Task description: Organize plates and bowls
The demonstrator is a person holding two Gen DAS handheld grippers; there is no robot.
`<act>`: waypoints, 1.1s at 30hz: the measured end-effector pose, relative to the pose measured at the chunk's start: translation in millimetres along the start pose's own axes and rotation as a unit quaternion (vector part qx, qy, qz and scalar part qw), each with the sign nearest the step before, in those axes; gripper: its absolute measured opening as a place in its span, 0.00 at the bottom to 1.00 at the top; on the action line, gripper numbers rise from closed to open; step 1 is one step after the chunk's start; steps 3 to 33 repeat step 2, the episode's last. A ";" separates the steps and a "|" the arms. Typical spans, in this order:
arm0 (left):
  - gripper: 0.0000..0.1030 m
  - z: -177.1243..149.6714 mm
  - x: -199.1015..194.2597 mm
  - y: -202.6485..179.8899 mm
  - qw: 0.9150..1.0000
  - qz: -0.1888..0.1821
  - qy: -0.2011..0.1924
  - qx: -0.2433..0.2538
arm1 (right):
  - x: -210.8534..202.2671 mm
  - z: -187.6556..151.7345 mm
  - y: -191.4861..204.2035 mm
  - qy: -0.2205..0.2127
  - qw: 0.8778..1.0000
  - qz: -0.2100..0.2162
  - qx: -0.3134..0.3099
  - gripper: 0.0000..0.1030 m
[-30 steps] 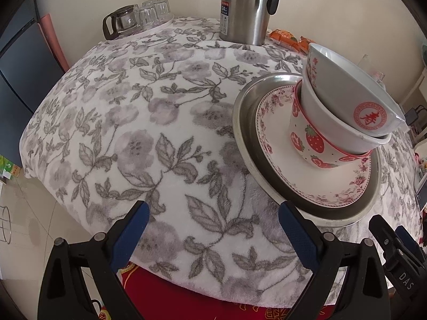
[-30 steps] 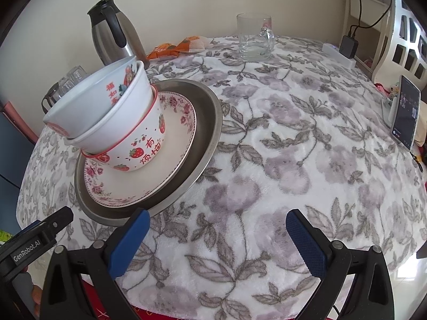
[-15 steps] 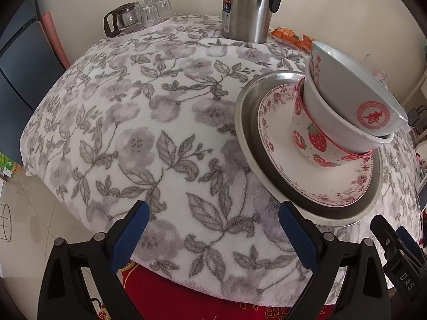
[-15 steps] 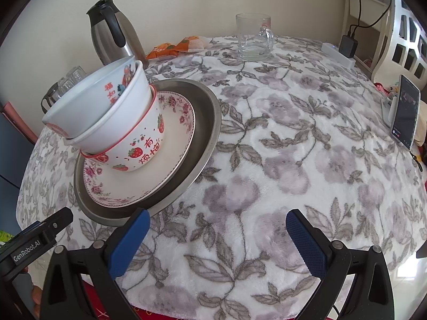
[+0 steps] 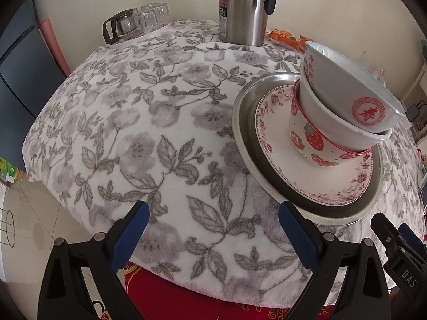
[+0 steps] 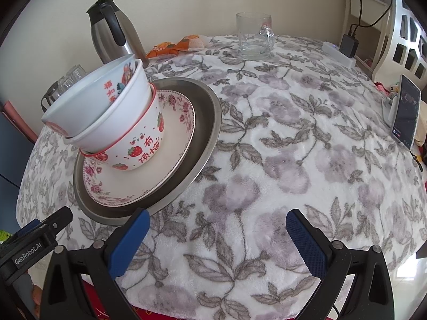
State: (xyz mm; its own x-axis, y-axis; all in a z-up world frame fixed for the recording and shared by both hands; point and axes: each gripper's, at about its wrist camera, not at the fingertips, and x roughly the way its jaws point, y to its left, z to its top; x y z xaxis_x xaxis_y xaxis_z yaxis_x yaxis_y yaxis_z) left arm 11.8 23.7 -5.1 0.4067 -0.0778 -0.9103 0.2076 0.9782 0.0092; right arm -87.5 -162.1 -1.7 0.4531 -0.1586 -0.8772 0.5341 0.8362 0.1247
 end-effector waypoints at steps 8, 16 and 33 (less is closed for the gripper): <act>0.95 0.1 0.5 0.7 1.000 0.001 0.000 -0.001 | 0.1 0.1 0.0 0.000 1.000 0.000 0.000 1.00; 0.95 0.1 0.5 0.7 1.000 0.001 0.000 -0.001 | 0.1 0.1 0.0 0.000 1.000 0.000 0.000 1.00; 0.95 0.1 0.5 0.7 1.000 0.001 0.000 -0.001 | 0.1 0.1 0.0 0.000 1.000 0.000 0.000 1.00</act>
